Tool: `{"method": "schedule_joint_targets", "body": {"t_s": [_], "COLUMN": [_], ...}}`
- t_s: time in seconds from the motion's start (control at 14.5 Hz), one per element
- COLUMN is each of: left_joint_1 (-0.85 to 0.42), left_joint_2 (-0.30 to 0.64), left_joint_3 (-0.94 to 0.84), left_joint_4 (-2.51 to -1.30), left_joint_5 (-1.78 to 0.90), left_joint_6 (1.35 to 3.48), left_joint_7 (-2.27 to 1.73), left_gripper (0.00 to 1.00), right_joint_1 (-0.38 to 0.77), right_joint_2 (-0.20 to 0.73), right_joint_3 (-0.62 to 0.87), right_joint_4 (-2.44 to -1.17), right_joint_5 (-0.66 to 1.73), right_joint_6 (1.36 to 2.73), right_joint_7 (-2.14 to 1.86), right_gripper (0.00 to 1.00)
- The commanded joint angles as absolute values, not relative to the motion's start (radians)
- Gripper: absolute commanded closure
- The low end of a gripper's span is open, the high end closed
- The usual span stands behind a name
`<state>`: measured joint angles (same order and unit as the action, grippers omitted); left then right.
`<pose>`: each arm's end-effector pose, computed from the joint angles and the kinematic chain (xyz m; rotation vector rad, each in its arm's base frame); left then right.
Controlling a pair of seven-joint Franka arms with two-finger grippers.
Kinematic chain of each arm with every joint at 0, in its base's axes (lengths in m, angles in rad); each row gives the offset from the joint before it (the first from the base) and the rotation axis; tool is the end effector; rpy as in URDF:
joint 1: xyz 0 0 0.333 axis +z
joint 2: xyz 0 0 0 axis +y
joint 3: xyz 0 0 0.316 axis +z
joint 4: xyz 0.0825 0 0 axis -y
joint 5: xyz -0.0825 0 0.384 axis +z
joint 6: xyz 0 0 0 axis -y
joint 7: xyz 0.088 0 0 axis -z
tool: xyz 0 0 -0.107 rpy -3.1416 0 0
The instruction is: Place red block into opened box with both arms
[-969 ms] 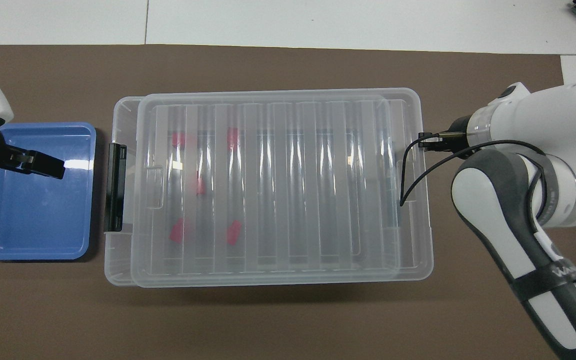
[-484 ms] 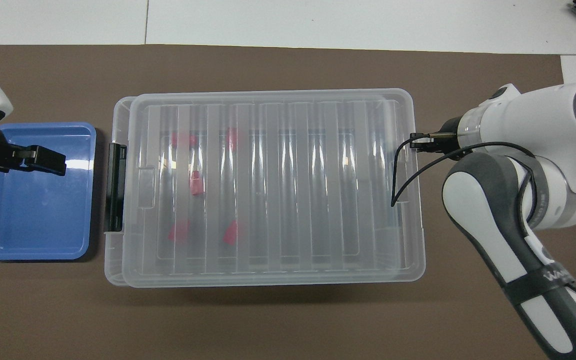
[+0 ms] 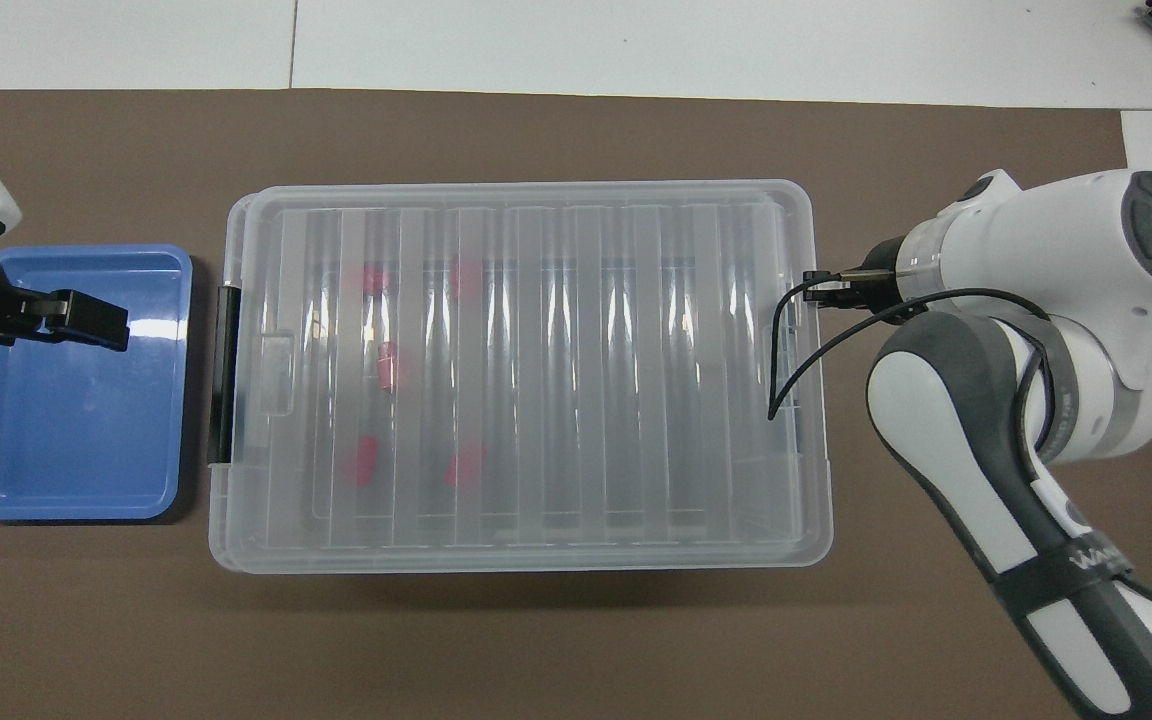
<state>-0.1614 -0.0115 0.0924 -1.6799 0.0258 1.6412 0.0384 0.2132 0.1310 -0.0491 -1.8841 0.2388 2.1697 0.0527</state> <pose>0.5530 -0.0354 0.5853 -3.1116 0.1707 0.0419 0.5993 0.1096 0.4538 -2.9191 0.0108 -0.1931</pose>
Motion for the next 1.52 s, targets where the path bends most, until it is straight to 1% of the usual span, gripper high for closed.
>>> {"method": "schedule_joint_targets", "body": {"t_s": [0.0,1.04,1.18,1.31,1.38,1.45], "left_joint_1": [-0.155,-0.155,-0.155,-0.155,-0.155,-0.155], "left_joint_2": [-0.023,-0.023,-0.021,-0.021,-0.023,-0.023], "left_joint_3": [0.089,0.089,0.089,0.089,0.089,0.089], "left_joint_4": [-1.677,-1.677,-1.677,-1.677,-1.677,-1.677], "left_joint_5": [0.029,0.029,0.029,0.029,0.029,0.029], "left_joint_6": [1.621,1.621,1.621,1.621,1.621,1.621], "left_joint_7": [0.026,0.026,0.026,0.026,0.026,0.026], "left_gripper": [0.0,0.0,0.0,0.0,0.0,0.0], "right_joint_1": [0.21,0.212,0.21,0.196,0.193,0.184], "right_joint_2": [0.135,0.133,0.129,0.115,0.104,0.091], "right_joint_3": [-0.041,-0.041,-0.041,-0.048,-0.057,-0.06], "right_joint_4": [-1.885,-1.885,-1.876,-1.858,-1.85,-1.85], "right_joint_5": [0.27,0.27,0.268,0.25,0.244,0.22], "right_joint_6": [2.187,2.183,2.166,2.116,2.09,2.068], "right_joint_7": [0.067,0.069,0.066,0.066,0.063,0.063], "right_gripper": [1.0,1.0,1.0,1.0,0.87,0.51]}}
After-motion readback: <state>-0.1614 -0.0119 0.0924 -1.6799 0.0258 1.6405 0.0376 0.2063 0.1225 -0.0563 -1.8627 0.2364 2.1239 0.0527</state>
